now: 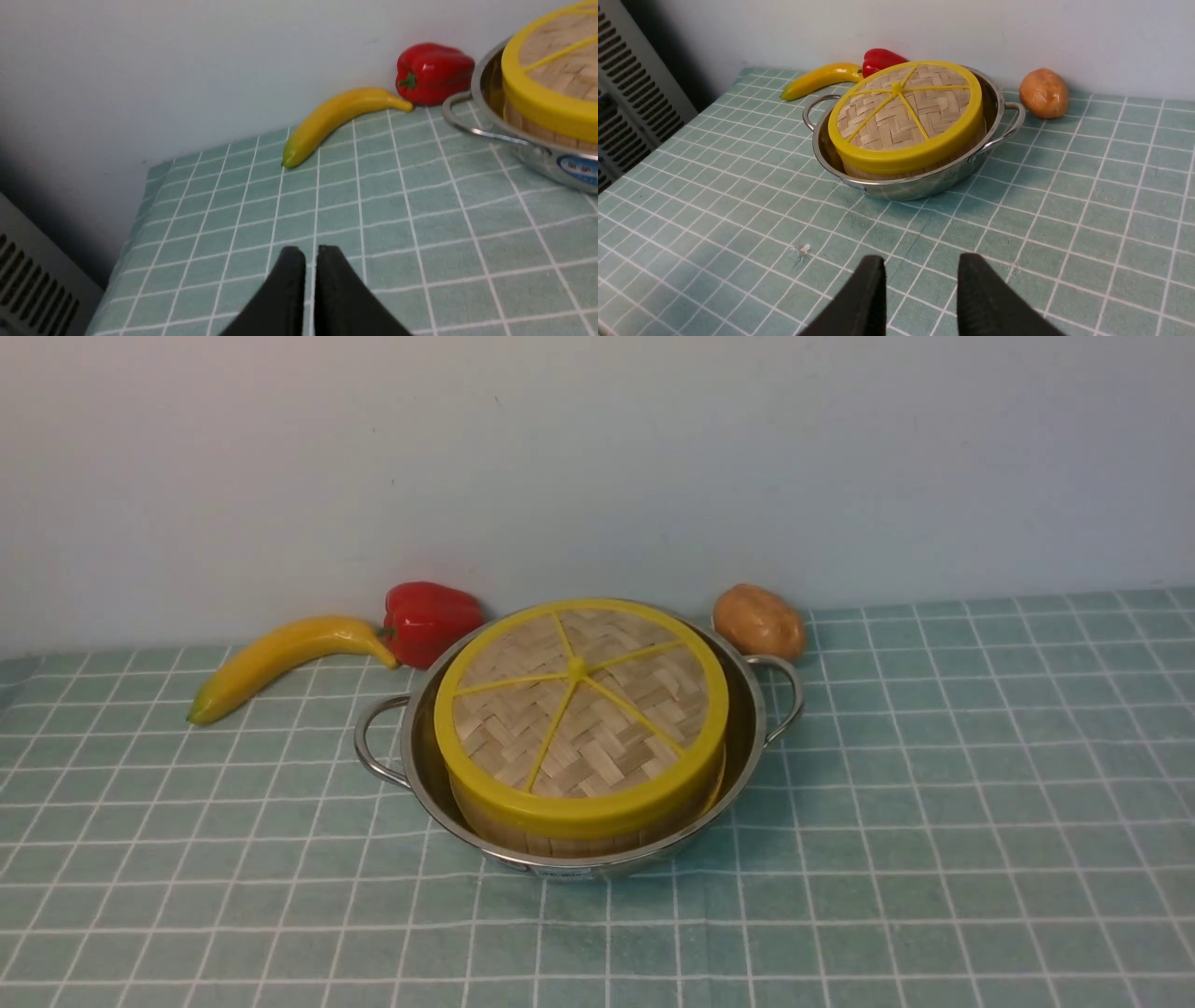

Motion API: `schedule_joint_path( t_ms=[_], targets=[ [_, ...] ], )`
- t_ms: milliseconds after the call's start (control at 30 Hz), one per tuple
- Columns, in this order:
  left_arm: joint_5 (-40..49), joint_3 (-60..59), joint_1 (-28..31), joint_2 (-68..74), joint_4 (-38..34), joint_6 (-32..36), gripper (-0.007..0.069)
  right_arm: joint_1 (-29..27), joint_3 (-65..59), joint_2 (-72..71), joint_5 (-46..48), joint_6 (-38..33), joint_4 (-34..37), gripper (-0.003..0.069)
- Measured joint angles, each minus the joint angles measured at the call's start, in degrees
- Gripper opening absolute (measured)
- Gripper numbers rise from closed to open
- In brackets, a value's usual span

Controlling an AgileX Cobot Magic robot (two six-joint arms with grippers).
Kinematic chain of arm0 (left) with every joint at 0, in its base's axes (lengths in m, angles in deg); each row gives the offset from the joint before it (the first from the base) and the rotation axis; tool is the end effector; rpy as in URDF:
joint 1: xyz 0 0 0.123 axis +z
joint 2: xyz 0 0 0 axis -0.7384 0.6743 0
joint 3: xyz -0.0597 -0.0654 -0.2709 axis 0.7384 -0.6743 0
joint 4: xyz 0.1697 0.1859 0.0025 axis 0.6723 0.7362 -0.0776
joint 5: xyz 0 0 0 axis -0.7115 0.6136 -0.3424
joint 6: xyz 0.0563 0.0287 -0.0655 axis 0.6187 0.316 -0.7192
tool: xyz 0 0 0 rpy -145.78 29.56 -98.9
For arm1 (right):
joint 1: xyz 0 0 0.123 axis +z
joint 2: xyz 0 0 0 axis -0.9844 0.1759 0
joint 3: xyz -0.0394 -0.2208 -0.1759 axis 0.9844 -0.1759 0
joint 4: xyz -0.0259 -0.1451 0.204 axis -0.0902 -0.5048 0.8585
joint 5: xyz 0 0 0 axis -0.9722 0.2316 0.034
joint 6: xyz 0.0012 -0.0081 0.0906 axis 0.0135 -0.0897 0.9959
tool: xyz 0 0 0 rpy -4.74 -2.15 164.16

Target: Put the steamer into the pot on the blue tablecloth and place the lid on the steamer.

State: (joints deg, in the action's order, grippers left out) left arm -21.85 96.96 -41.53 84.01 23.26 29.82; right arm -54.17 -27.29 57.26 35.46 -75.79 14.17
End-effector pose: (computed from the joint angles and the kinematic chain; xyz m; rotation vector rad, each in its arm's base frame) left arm 0.0535 0.0077 0.2183 0.1679 1.8330 0.3092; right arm -0.0050 0.0135 0.3450 -0.2639 2.0366 0.6276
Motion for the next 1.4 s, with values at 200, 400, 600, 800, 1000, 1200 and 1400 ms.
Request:
schedule_joint_path(
  t_ms=[200, 400, 600, 800, 1000, 1200, 1400],
  targets=[
    [-2.8, -6.3, 0.4, -3.1, 0.0, 0.0, 0.0043, 0.0, 0.0, 0.0, 0.0, 0.0, 0.0, 0.0240],
    [-3.9, -8.2, 0.4, -3.2, 0.0, 0.0, 0.0051, 0.0, 0.0, 0.0, 0.0, 0.0, 0.0, 0.0240],
    [-3.9, -8.2, 0.4, -3.2, 0.0, 0.0, 0.0062, 0.0, 0.0, 0.0, 0.0, 0.0, 0.0, 0.0240],
    [-3.9, -8.2, 0.4, -3.2, 0.0, 0.0, 0.0074, 0.0, 0.0, 0.0, 0.0, 0.0, 0.0, 0.0240],
    [-3.9, -8.2, 0.4, -3.2, 0.0, 0.0, 0.0083, -3.4, 0.0, -0.4, 0.0, -1.5, -2.4, 0.0240],
    [-3.9, -8.2, 0.4, -3.2, 0.0, 0.0, 0.0085, -16.1, -2.0, -1.2, -4.1, -7.3, -13.1, 0.0240],
    [-3.9, -8.2, 0.4, -3.2, 0.0, 0.0, 0.0085, -21.8, -2.9, -2.0, -6.5, -8.5, -18.0, 0.0240]
  ],
)
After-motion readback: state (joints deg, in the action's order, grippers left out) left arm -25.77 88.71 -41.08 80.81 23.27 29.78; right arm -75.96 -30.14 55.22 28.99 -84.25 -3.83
